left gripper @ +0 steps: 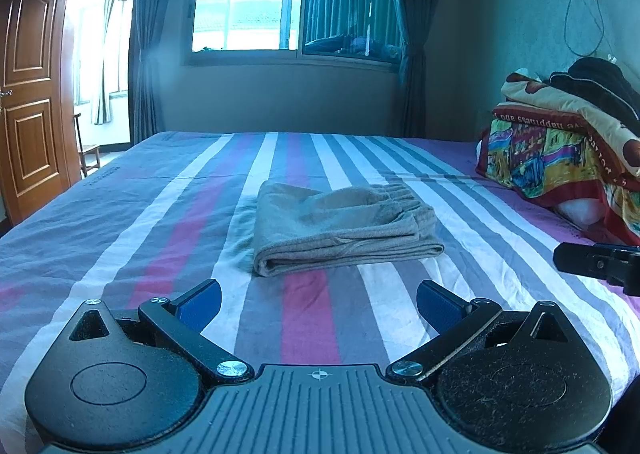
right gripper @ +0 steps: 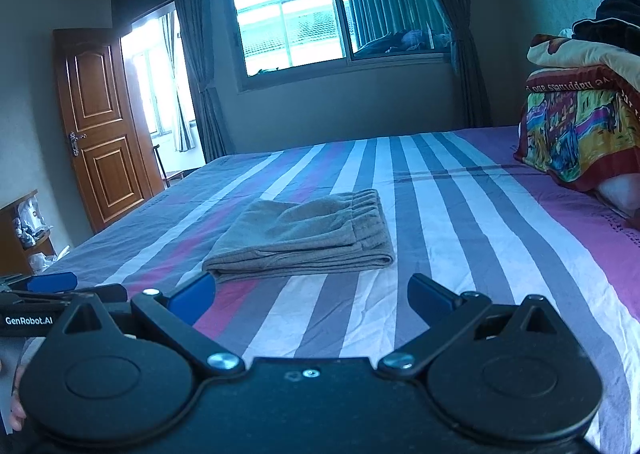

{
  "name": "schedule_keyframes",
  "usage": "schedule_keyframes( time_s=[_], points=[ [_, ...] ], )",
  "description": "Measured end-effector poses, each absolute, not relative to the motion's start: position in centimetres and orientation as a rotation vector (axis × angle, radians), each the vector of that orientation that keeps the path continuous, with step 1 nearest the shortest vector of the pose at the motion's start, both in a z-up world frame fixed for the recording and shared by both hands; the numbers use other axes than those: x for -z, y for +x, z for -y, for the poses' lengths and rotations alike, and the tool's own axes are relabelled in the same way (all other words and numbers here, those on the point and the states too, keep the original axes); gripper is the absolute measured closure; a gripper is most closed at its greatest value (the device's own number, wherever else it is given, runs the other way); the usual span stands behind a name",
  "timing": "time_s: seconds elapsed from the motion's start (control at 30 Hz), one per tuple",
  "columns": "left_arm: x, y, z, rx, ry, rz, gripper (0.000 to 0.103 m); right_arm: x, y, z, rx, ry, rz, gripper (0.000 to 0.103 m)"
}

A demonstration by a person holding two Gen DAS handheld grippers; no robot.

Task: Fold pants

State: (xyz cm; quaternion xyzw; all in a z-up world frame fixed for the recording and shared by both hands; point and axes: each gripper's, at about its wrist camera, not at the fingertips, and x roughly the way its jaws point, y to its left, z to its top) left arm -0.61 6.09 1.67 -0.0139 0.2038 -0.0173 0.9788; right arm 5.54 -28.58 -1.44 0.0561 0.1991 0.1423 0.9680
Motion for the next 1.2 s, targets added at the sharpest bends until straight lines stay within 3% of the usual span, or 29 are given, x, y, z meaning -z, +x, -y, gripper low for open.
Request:
schedule_keyframes(
  time_s=[1.2],
  points=[
    [-1.86,-1.05,-5.65,0.061,-0.01,-0.376,0.0,1.7,5.66,28.04,-0.277,0.109,-0.413,0.0]
  ],
)
